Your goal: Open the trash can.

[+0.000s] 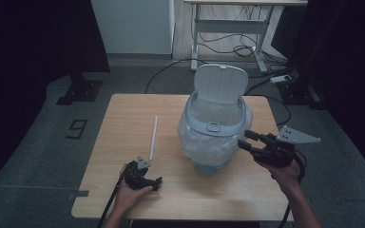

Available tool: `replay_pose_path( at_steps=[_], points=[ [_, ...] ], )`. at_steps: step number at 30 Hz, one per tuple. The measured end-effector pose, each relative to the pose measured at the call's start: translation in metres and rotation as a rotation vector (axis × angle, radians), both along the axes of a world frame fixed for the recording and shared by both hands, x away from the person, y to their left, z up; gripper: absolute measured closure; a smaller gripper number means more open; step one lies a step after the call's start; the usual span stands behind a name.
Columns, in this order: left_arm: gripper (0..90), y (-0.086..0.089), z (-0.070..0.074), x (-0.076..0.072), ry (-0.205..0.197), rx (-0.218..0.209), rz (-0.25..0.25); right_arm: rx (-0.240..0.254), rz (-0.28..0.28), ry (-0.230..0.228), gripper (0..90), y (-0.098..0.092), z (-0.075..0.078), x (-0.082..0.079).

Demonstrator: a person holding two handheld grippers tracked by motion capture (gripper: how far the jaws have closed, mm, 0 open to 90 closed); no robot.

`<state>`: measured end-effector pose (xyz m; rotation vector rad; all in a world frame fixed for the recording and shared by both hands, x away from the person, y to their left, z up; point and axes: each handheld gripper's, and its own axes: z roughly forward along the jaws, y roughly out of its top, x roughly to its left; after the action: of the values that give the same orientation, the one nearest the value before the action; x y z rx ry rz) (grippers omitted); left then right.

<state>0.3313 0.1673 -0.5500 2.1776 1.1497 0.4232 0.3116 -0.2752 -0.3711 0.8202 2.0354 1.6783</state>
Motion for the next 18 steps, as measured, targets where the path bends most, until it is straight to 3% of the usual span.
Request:
replay_pose_path(
  at_steps=[4, 11, 16, 18],
  points=[
    [0.2, 0.0, 0.0, 0.0, 0.0, 0.0, 0.0, 0.008, -0.03, 0.013, 40.3, -0.011, -0.021, -0.006],
    [0.2, 0.0, 0.0, 0.0, 0.0, 0.002, -0.002, 0.03, -0.086, 0.071, 38.4, -0.027, -0.062, -0.007],
    [0.2, 0.0, 0.0, 0.0, 0.0, 0.002, -0.001, 0.056, -0.104, 0.147, 38.1, -0.035, -0.095, -0.005],
    [0.2, 0.0, 0.0, 0.0, 0.0, 0.002, -0.001, 0.034, -0.107, 0.173, 37.8, -0.036, -0.103, -0.004]
  ],
)
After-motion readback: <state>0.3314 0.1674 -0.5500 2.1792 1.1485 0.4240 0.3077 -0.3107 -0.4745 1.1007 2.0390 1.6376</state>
